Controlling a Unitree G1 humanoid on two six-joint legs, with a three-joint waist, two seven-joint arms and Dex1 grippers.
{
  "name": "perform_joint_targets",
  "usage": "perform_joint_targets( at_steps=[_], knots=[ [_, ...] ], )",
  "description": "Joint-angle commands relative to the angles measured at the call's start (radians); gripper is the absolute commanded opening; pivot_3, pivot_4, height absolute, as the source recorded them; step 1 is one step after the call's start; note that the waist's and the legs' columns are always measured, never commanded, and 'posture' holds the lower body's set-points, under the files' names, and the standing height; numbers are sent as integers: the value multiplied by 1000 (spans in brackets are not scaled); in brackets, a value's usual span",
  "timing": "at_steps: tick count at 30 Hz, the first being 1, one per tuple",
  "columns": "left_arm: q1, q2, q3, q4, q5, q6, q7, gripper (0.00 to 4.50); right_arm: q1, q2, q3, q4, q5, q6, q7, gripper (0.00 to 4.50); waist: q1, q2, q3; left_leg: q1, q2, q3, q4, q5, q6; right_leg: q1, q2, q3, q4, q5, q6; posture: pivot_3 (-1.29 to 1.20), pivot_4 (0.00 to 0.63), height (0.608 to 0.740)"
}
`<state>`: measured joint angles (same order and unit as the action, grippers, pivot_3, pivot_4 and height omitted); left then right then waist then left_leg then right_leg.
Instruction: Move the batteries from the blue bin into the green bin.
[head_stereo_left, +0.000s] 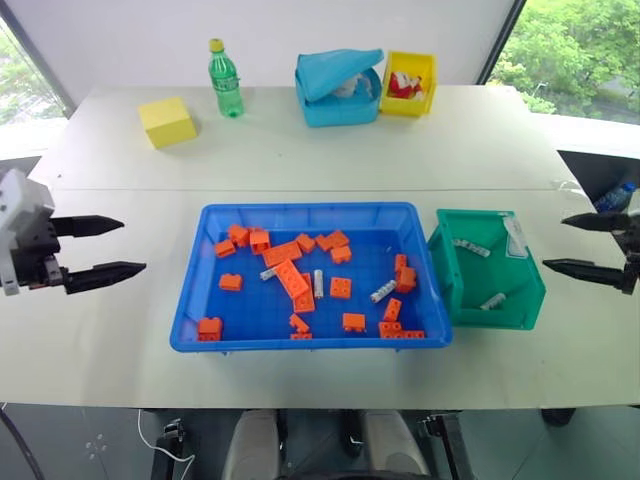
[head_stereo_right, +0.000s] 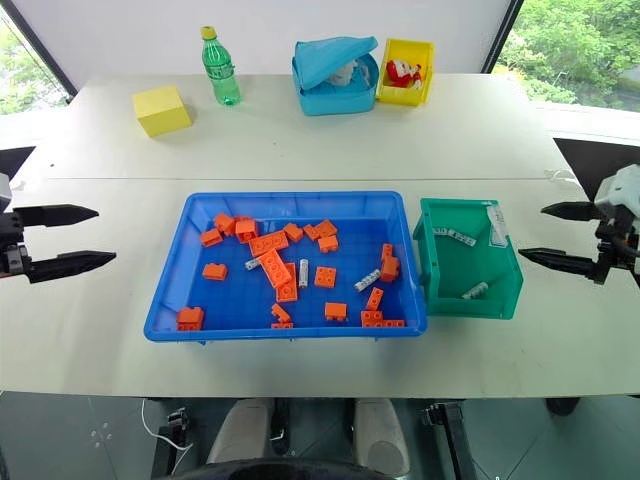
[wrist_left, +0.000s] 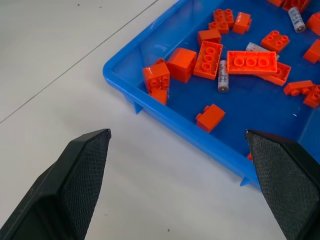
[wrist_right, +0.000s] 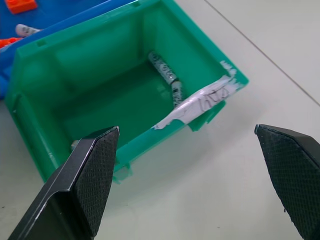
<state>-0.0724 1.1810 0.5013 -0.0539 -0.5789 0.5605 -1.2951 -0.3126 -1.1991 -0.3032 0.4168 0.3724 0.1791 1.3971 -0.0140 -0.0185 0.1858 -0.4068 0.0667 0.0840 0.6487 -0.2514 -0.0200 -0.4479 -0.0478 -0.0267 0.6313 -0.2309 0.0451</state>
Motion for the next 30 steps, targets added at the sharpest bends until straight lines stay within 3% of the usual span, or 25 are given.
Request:
perform_joint_targets(
  at_steps=[1, 18, 23, 30],
  knots=[
    [-3, 5, 29, -20, 7, -12, 11, 4500, -22, -8, -21, 3, 8, -5, 3, 4476, 0, 0, 0, 0, 0, 0, 0, 0, 0, 0, 0, 0, 0, 0, 0, 0, 150, 736],
    [-87, -12, 9, -67, -47, 28, 50, 4500, -100, 23, 18, 24, -13, 8, -40, 4476, -1, 0, 0, 1, 0, 0, 3, 0, 0, 0, 0, 1, 3, 0, 0, 0, 150, 736],
    [-55, -13, -6, -148, -80, 51, 18, 4500, -199, 53, 106, -109, -25, 106, -78, 4476, -7, 1, 0, 1, 0, 1, 3, 0, 0, 0, 1, 2, 4, 2, 2, 0, 150, 736],
    [-35, -20, -42, -280, -159, 117, 2, 4500, -366, 215, 292, -504, 58, 475, -203, 4476, -2, 1, 0, 1, 0, 0, 3, 0, -1, -3, 2, 2, 10, 2, 3, 0, 150, 736]
  ],
)
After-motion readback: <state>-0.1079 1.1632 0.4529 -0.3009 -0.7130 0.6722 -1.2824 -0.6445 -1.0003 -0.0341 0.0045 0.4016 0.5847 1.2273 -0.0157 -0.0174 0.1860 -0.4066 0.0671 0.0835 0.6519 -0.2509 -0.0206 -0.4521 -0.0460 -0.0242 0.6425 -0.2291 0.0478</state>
